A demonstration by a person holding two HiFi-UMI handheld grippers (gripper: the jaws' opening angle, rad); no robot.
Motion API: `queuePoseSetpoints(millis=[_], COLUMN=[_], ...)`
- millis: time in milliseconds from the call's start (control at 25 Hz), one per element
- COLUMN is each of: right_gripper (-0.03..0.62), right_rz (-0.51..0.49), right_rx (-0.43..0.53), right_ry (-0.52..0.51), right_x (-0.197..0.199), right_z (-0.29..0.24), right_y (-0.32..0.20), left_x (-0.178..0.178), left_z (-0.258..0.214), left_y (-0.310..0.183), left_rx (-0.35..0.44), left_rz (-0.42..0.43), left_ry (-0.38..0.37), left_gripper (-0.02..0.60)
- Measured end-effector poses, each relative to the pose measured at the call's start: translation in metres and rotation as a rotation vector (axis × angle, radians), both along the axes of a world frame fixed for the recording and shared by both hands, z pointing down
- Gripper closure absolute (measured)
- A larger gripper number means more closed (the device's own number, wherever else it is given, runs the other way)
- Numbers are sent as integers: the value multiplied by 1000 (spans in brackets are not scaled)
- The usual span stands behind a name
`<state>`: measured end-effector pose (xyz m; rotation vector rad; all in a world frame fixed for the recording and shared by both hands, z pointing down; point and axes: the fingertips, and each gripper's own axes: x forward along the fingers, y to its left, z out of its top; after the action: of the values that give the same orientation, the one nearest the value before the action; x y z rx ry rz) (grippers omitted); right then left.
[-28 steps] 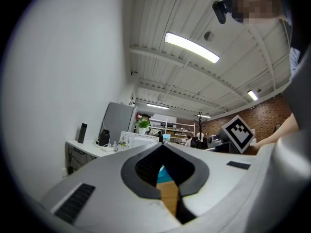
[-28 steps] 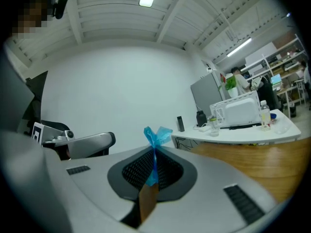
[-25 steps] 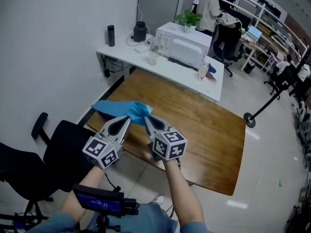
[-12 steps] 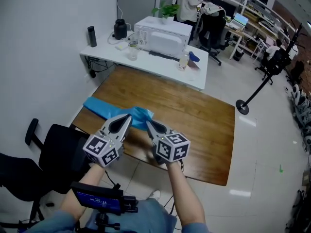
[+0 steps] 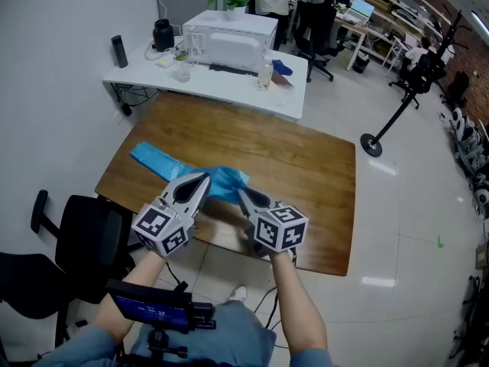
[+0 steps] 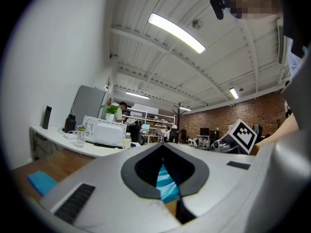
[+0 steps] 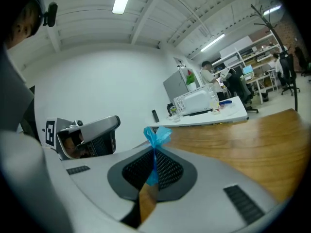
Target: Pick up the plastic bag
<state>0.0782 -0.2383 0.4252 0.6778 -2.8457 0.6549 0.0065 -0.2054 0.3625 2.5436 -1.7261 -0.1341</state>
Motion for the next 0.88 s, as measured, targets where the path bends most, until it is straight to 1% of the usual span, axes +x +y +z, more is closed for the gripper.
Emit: queuePoseSetpoints(millis=[280,560,680,880], right_gripper=[593,593,593,594], right_rz=[49,95,114,145], right_rx=[-45,-72,-68,-30], right_ry=[23,62,86,153], right_x=[53,106,125,153], right_z=[22,49,60,76], right_y=[-14,-30,-36,-41], left_x=[56,107,127,157], left_z=[15,35,45,54], left_y=[-22,-41,-48,-55], left_rx=[-28,-59,-77,-95], left_rz=[78,135,157,193], left_ry=[-9,-12,-14,-16], left_gripper=[575,575,575,575])
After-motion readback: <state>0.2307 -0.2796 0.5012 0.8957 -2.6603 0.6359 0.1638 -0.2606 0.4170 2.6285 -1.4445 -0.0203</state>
